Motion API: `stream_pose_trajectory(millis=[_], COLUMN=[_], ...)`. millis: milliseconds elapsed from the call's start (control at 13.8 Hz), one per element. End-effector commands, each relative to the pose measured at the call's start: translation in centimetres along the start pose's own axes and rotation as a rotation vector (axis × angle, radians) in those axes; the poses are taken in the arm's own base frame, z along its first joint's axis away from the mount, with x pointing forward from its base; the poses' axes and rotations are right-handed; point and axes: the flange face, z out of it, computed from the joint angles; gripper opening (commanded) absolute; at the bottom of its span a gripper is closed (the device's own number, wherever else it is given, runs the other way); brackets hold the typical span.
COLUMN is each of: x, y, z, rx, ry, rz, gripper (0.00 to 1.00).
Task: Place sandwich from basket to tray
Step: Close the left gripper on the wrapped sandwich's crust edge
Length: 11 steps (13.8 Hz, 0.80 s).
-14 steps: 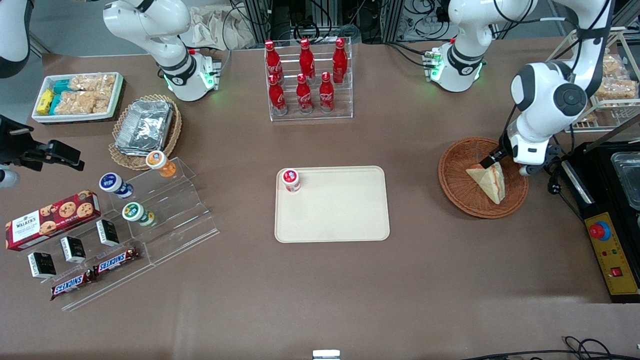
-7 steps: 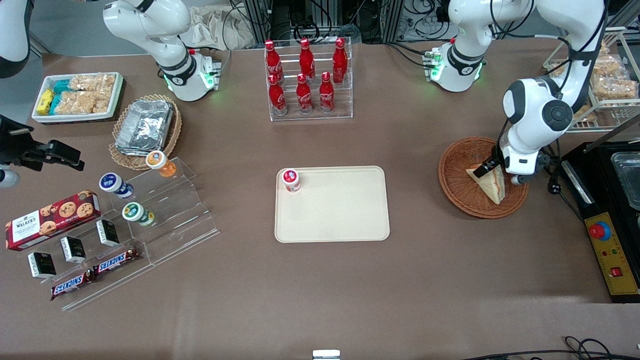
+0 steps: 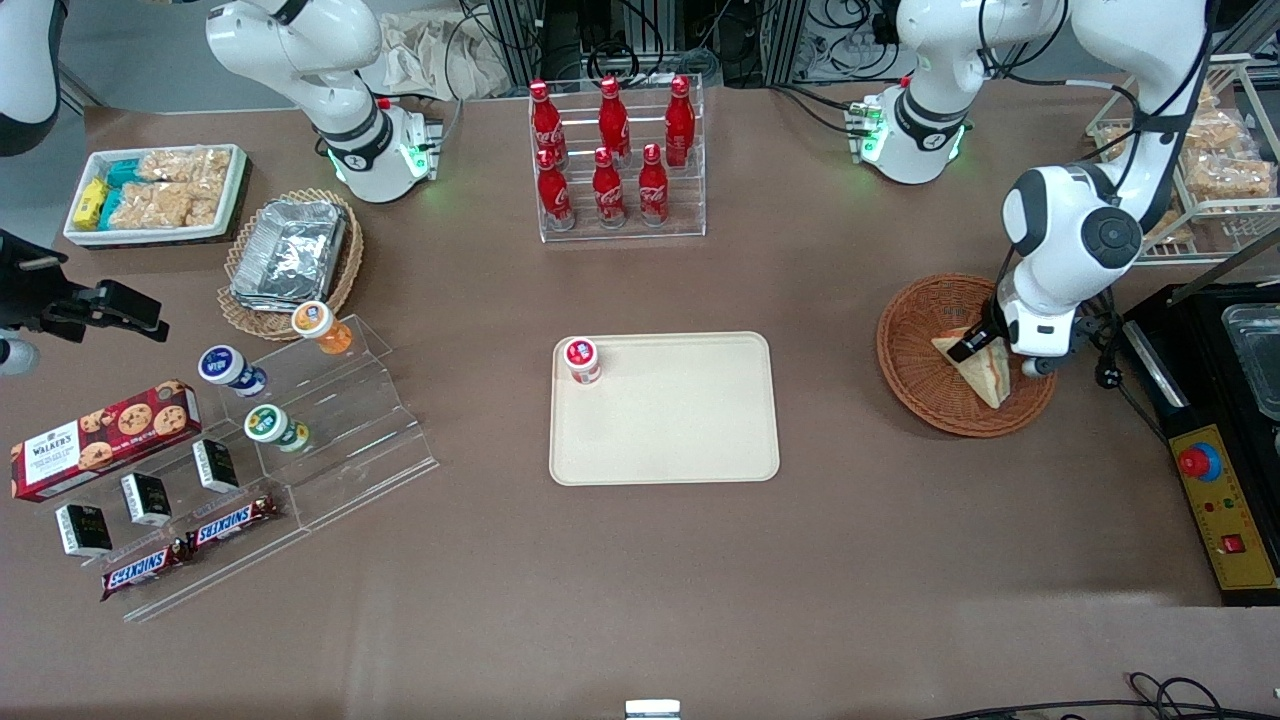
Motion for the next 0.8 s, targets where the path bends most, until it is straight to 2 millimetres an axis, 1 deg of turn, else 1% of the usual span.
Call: stream_pose_trajectory(millis=[0,145,291,582,727], x=[0.4,0.2,0.4,0.8,1.1], y=[0.8,0.9,0.9,1.0,1.1], z=[-0.8,-1.7,-3.4,-8.3,-11.5], rx=[-0.023,-0.018,0.018,0.047,0.054], ry=[0.041,0.043,0.019,-0.002,-0.007], rz=[-0.024,-0.009,0.056,0.198,0.3], gripper=[0.33,0.32,0.3,0.3,0.3])
